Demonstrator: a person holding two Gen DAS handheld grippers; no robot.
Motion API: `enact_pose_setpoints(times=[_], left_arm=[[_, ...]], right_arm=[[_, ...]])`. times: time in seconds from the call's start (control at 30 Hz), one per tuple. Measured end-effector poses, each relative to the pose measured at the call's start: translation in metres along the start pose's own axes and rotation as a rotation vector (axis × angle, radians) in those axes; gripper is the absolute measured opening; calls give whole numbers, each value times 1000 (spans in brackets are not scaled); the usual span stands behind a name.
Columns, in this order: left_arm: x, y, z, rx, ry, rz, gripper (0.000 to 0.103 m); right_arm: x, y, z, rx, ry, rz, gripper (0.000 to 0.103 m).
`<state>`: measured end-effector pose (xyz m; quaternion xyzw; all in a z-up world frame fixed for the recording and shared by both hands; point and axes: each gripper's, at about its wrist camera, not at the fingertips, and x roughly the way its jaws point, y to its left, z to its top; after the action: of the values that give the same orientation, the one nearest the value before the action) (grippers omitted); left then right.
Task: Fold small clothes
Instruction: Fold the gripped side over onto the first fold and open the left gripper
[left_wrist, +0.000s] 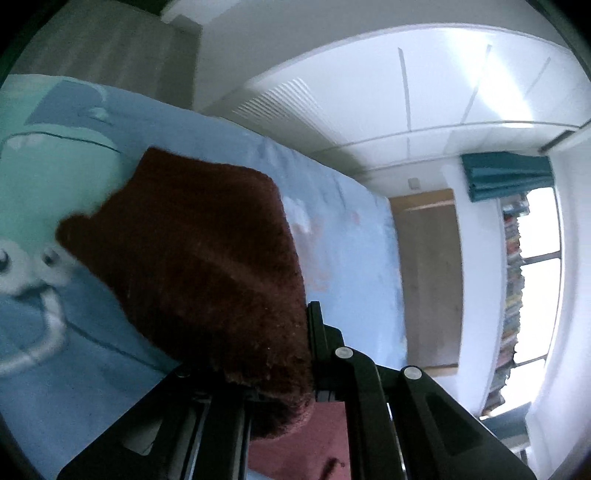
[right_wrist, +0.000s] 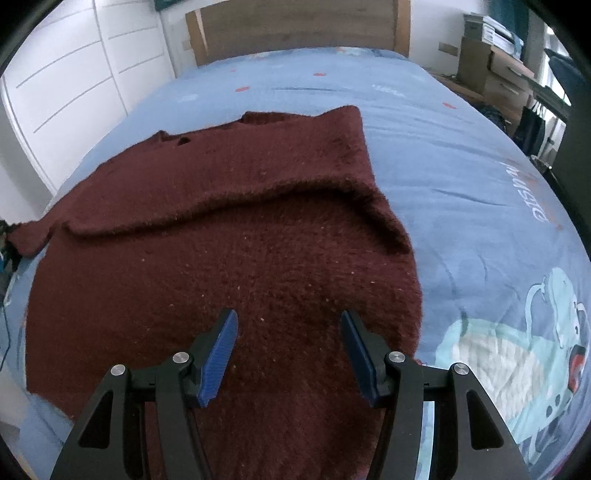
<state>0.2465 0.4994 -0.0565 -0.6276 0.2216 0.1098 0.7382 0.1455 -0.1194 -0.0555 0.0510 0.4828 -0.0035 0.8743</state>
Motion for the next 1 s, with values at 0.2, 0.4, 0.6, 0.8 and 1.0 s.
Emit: enact_pose_setpoints(times=[0.2, 0.4, 0.6, 0.8, 1.0], left_arm=[[10, -46, -30, 28, 55, -99, 6], [24, -95, -69, 61, 144, -189, 5], [45, -145, -121, 113, 257, -252, 5], [66, -187, -176, 187, 388, -294, 5], [82, -218, -239, 273, 539, -313, 5]], right_arm=[[-14, -12, -2, 39, -34, 18, 60], [-28, -28, -10, 92, -62, 26, 60], [-40, -44, -20, 138, -82, 31, 60], [-51, -61, -31, 179, -98, 32, 60], [-56, -74, -42, 207, -97, 31, 60]])
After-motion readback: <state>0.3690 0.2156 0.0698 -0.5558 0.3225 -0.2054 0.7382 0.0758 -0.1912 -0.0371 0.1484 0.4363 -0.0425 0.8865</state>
